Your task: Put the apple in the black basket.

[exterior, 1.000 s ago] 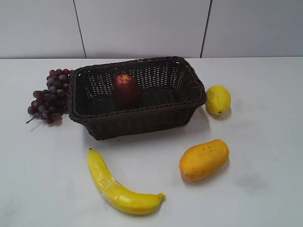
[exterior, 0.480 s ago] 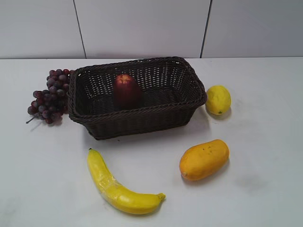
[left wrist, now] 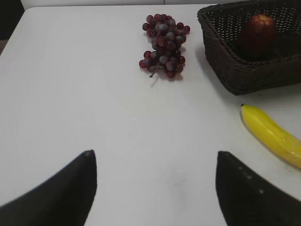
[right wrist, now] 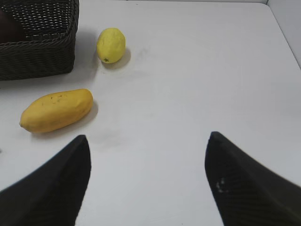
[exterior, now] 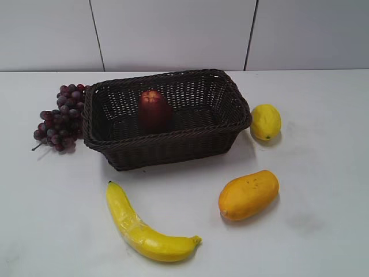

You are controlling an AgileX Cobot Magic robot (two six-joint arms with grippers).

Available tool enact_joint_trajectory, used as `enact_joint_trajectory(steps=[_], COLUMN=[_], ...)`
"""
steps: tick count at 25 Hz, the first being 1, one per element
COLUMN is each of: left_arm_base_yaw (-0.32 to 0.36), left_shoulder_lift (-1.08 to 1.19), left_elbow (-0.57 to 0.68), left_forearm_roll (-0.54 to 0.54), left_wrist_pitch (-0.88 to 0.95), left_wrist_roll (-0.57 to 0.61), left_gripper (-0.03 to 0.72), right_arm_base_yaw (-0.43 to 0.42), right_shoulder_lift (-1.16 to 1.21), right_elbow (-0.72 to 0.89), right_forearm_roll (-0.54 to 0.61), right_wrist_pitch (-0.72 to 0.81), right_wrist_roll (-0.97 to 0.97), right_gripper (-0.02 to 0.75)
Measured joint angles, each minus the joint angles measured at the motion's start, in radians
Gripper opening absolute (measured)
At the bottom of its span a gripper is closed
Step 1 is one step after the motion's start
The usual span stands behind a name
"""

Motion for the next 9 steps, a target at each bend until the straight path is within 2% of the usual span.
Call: enact_joint_trajectory(steps=[9], left_arm_base_yaw=[0.000], left_shoulder_lift=[0.000], left_elbow=[0.000], left_forearm_roll=[-0.006], left_wrist_pitch=[0.000], left_wrist_roll=[0.000], left_gripper=[0.589], right_arm_base_yaw=[0.000], right_shoulder_lift=[0.000], right_elbow=[0.000], right_forearm_roll=[0.000], right_wrist_pitch=[0.000], right_wrist_roll=[0.000], right_gripper=[0.573])
